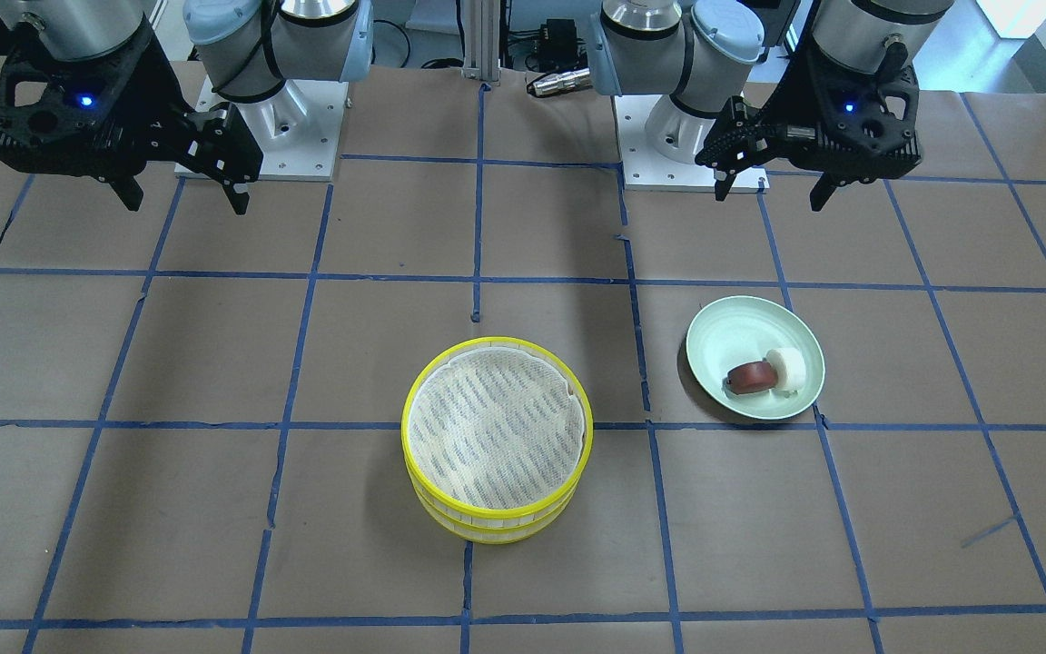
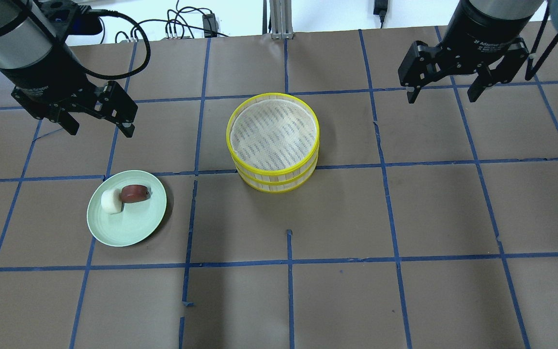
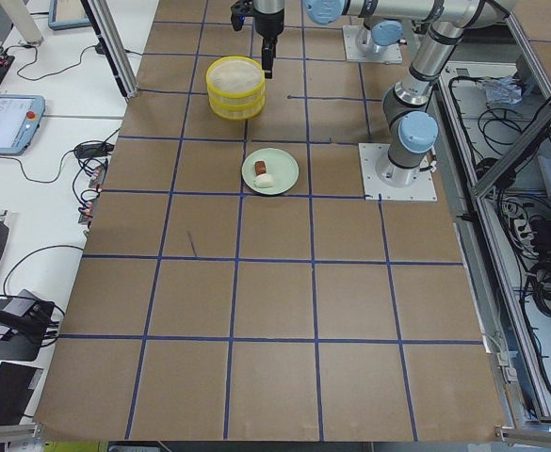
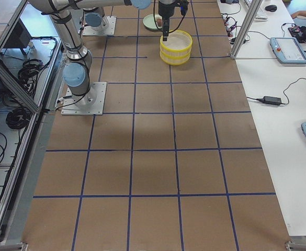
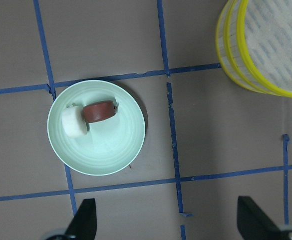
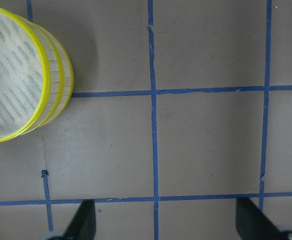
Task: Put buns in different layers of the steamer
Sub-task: 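Lower the left gripper to the white bun while the right grips the top tier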
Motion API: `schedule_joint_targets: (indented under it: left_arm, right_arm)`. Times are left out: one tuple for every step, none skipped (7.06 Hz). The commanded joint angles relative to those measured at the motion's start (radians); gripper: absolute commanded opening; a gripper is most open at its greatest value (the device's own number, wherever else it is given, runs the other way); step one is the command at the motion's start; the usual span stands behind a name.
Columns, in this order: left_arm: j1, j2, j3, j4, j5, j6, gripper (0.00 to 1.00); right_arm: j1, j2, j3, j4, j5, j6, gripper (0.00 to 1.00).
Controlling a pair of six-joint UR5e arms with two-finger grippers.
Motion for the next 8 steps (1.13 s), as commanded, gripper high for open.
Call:
schedule_joint_targets:
  left_arm:
    - [0.0, 0.0, -0.002, 0.0, 0.0, -0.001, 1.0]
    - [-0.001, 0.0, -0.002, 0.0, 0.0, 0.0, 1.0]
    - [0.002, 0.0, -0.006, -0.008, 0.006, -0.001, 1.0]
    - [0.041, 0.0, -0.018, 0.0, 0.038, 0.003, 1.0]
    - [0.081, 0.0, -0.025, 0.0, 0.079, 0.04, 1.0]
    - [0.104, -0.006, -0.034, -0.008, 0.083, 0.095, 1.0]
    - [0.11, -0.047, -0.085, 0.0, 0.075, 0.083, 1.0]
    - [0.115, -0.089, -0.144, 0.077, 0.078, 0.091, 1.0]
  right_arm:
    - [0.002, -0.002, -0.001, -0.013, 0.006, -0.002, 1.0]
    - [0.003, 0.0, 0.0, -0.035, 0.006, -0.003, 1.0]
    - [0.008, 0.044, -0.01, -0.086, 0.005, -0.008, 1.0]
    - [0.055, 0.098, -0.018, -0.117, 0.003, 0.007, 1.0]
    - [0.121, 0.167, -0.01, -0.247, 0.001, 0.03, 1.0]
    - [0.164, 0.248, -0.007, -0.315, 0.003, 0.128, 1.0]
    - [0.186, 0.306, -0.003, -0.378, 0.003, 0.149, 1.0]
    - [0.227, 0.346, 0.003, -0.448, 0.004, 0.209, 1.0]
